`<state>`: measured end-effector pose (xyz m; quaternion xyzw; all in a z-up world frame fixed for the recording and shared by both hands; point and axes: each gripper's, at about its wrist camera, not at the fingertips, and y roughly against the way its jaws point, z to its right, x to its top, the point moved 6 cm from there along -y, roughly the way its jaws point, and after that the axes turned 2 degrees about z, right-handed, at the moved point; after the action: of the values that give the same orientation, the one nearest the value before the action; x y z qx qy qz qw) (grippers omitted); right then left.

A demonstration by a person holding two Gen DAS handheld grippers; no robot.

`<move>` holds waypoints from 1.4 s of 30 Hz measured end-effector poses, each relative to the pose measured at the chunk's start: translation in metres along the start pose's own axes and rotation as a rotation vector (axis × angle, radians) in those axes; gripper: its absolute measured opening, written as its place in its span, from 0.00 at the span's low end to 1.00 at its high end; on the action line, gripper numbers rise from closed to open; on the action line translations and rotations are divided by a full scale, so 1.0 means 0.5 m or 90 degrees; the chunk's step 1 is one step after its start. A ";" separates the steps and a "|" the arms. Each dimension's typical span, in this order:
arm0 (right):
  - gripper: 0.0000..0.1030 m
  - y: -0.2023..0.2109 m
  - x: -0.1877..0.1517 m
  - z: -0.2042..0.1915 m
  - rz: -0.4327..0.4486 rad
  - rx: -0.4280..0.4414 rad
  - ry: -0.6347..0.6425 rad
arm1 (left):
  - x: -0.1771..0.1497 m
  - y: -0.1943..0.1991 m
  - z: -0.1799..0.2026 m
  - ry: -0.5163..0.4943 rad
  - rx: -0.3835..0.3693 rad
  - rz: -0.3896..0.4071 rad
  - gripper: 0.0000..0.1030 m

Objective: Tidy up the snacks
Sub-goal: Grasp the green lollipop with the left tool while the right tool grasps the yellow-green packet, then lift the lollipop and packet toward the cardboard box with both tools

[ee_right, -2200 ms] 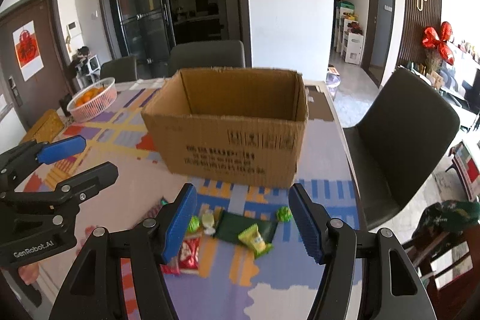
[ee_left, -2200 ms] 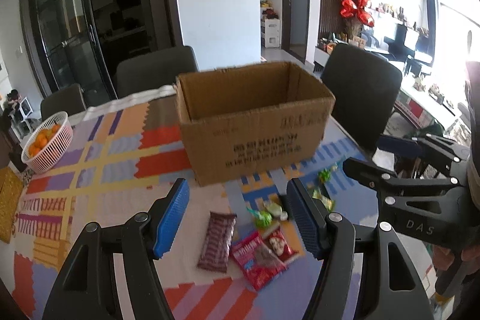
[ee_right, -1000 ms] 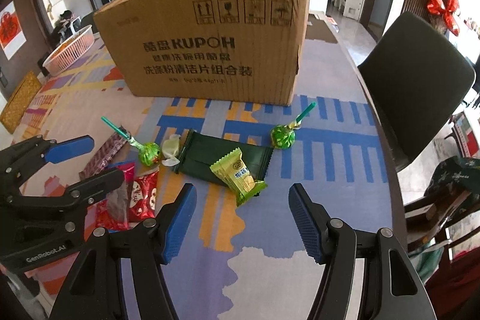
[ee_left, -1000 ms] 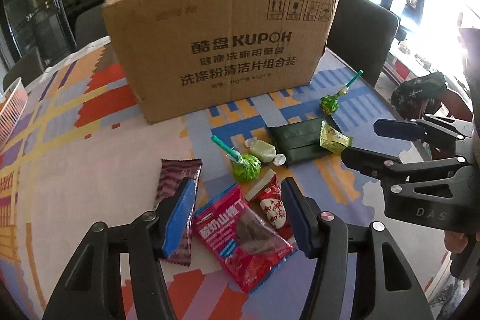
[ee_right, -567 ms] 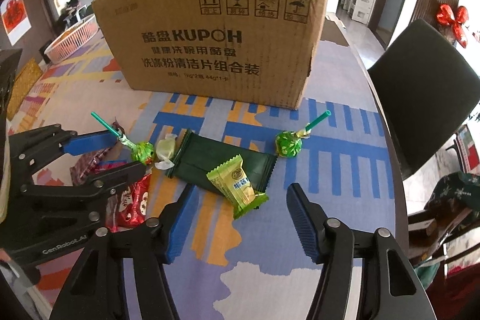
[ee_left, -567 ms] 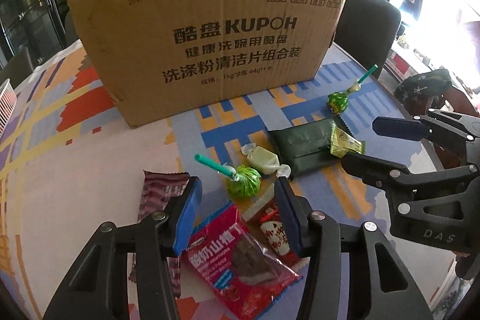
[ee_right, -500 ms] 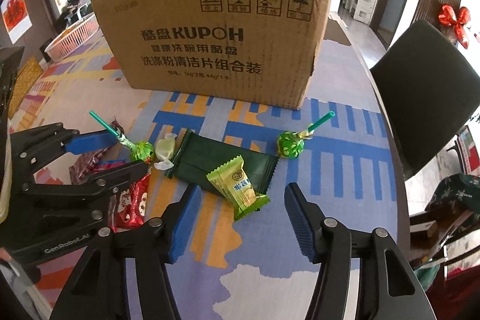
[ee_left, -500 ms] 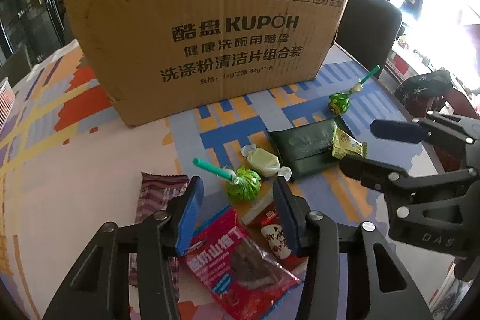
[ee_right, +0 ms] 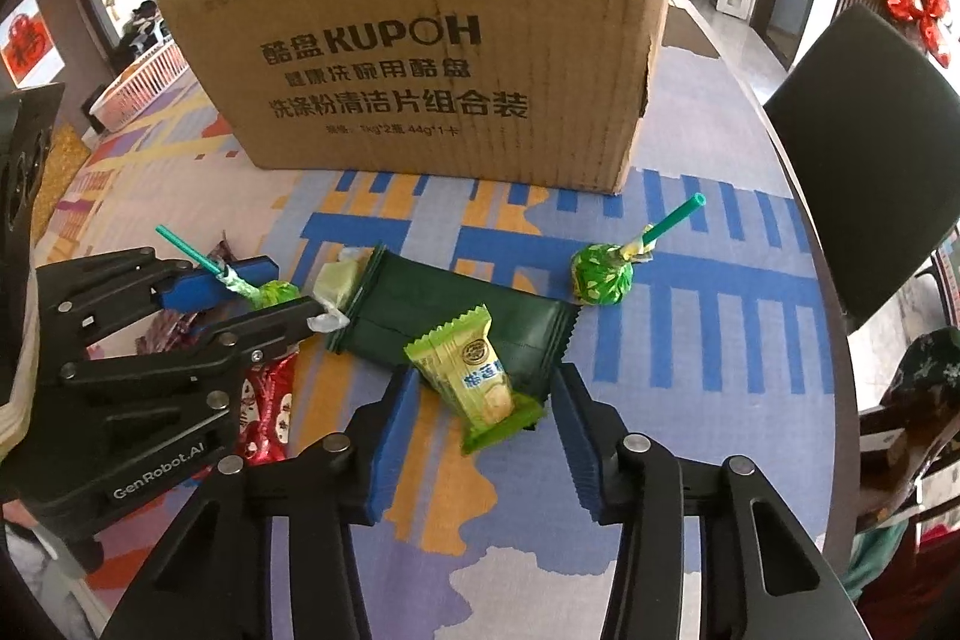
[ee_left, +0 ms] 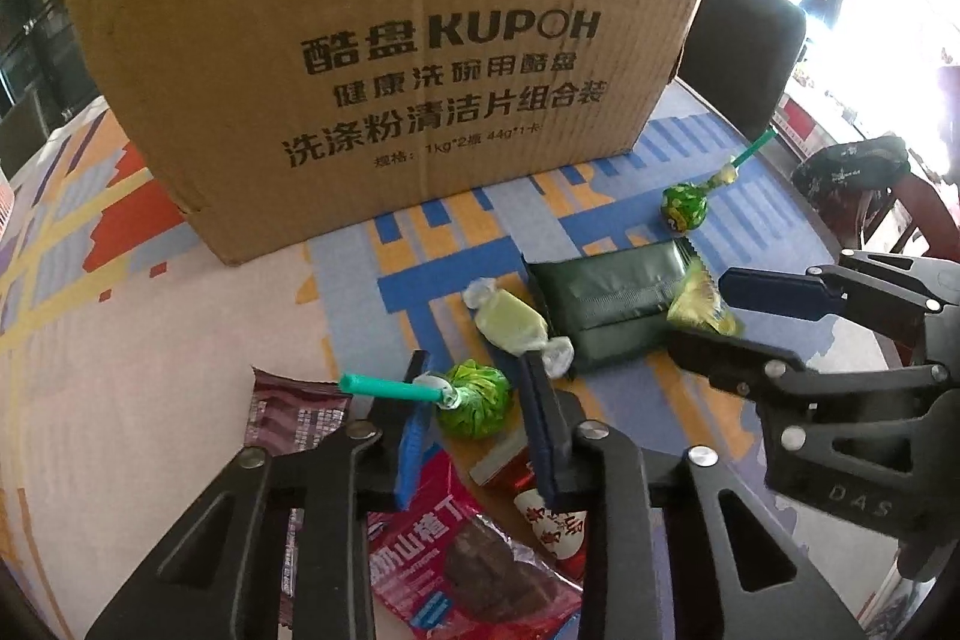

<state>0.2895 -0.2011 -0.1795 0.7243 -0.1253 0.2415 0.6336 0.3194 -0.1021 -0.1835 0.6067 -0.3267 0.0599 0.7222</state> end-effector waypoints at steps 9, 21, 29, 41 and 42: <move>0.27 0.006 -0.008 0.009 0.003 0.001 -0.012 | 0.001 0.010 0.007 0.007 0.004 0.008 0.25; 0.26 0.055 -0.020 0.004 0.029 0.005 -0.030 | 0.000 0.080 0.012 0.018 0.013 0.047 0.25; 0.26 0.127 0.026 -0.007 0.088 0.008 -0.024 | 0.045 0.168 0.009 0.024 0.023 0.111 0.25; 0.26 0.232 0.134 -0.026 0.183 0.012 -0.010 | 0.156 0.288 -0.011 0.013 0.048 0.208 0.25; 0.26 0.243 0.147 -0.029 0.192 0.013 -0.008 | 0.166 0.297 -0.013 0.011 0.051 0.215 0.25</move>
<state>0.2901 -0.1979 -0.0368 0.7050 -0.2340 0.3309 0.5820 0.3150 -0.0839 -0.0145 0.5711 -0.4150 0.1986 0.6799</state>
